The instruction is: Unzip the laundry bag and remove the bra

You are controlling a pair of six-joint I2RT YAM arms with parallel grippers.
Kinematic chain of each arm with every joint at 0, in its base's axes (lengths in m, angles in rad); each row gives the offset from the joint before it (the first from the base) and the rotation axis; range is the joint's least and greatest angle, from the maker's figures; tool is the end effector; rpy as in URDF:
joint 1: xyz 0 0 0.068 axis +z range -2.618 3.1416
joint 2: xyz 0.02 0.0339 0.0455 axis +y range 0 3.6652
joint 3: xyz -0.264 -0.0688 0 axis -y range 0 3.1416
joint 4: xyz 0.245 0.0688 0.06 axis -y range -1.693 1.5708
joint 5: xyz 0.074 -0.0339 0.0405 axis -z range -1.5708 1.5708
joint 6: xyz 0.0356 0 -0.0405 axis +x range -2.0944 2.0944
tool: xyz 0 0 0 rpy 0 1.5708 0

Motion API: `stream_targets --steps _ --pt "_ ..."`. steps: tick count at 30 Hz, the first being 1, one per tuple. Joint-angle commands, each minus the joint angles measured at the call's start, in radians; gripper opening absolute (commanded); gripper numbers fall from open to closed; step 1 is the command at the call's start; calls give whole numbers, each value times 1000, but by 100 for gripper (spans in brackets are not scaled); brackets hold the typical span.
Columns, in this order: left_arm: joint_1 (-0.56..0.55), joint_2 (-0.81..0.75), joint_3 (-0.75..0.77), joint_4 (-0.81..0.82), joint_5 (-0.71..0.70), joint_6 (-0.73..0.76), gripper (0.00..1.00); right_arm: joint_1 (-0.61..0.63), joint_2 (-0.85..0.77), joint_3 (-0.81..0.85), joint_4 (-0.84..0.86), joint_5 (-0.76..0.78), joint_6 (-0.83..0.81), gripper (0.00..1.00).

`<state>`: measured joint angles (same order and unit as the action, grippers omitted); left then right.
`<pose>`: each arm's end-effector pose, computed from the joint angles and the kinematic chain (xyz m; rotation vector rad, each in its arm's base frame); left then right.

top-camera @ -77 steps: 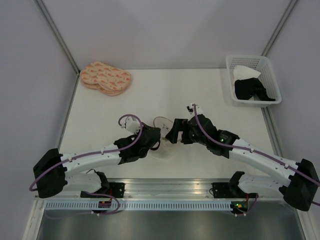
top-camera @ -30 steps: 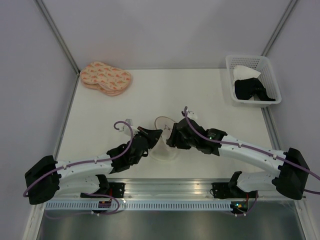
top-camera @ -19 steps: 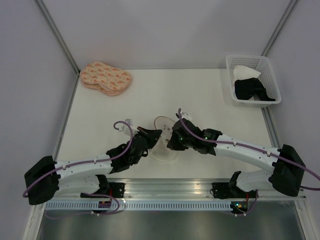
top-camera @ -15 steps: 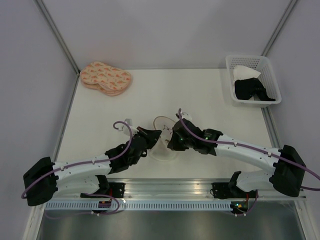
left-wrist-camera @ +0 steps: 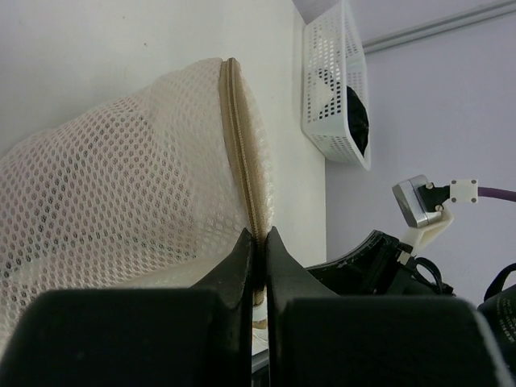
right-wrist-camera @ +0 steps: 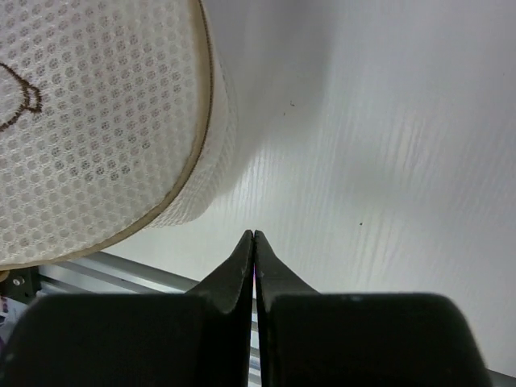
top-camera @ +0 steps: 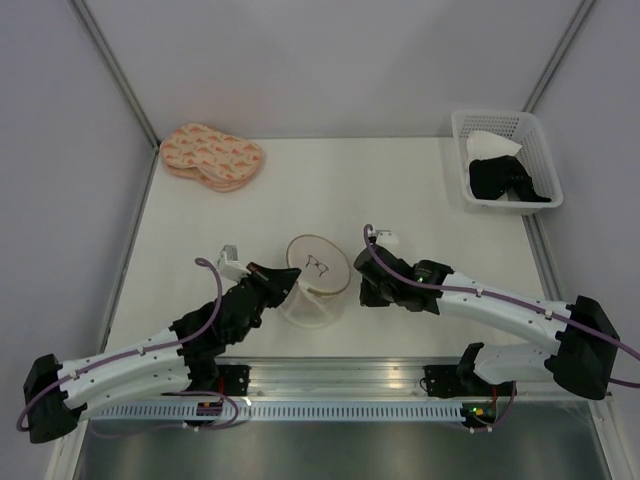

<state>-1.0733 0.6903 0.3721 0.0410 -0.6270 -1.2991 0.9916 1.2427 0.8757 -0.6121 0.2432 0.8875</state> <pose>0.0980 -0.1366 0.2338 -0.6701 1.8188 -1.0889 0.1417 0.2009 0.2414 -0.0381 2.5675 0.4463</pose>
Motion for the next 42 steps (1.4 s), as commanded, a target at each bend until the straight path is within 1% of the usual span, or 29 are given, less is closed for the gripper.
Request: stream_targets --steps 1,2,3,5,6,9,10,11,16,21,25,29,34,37,40,41,42 --pt "1 -67 -35 -95 -19 23 2 -1 -32 -6 3 -2 -50 3" --pt "1 -83 -47 -90 -19 17 2 1 -40 -7 59 -74 -76 12" --pt "1 -86 -64 -87 -20 -6 2 -1 -43 -17 95 -115 -82 39" --pt "1 -77 -73 -73 -17 -14 2 -1 -46 -26 187 -227 -96 52" --pt "1 -54 -70 -66 -14 -28 2 1 -45 -33 213 -238 -99 60" --pt "1 -9 -64 -47 -8 -35 2 8 -37 -52 311 -362 -105 65" --pt "1 3 -61 6 -5 -34 2 10 -34 -55 331 -380 -105 65" --pt "1 17 -58 22 -2 -34 2 12 -26 -57 354 -390 -104 65" --pt "1 99 -6 71 10 -29 2 28 -5 -60 402 -409 -81 64" --pt "0 143 33 105 33 -38 2 39 37 -53 426 -394 -62 64" --pt "0 156 48 114 43 -42 2 50 64 -43 422 -358 -58 63" --pt "1 147 45 115 52 -52 2 59 57 -21 382 -262 -64 63" --pt "1 159 42 111 76 -74 2 59 44 -12 405 -212 -79 62" --pt "1 170 37 112 87 -88 2 59 43 -11 446 -232 -79 58" --pt "1 179 39 115 87 -89 2 59 37 -15 492 -239 -81 50" --pt "0 181 40 115 87 -89 2 59 34 -17 498 -267 -82 45" --pt "1 181 41 115 82 -89 2 59 32 -18 502 -275 -85 43"
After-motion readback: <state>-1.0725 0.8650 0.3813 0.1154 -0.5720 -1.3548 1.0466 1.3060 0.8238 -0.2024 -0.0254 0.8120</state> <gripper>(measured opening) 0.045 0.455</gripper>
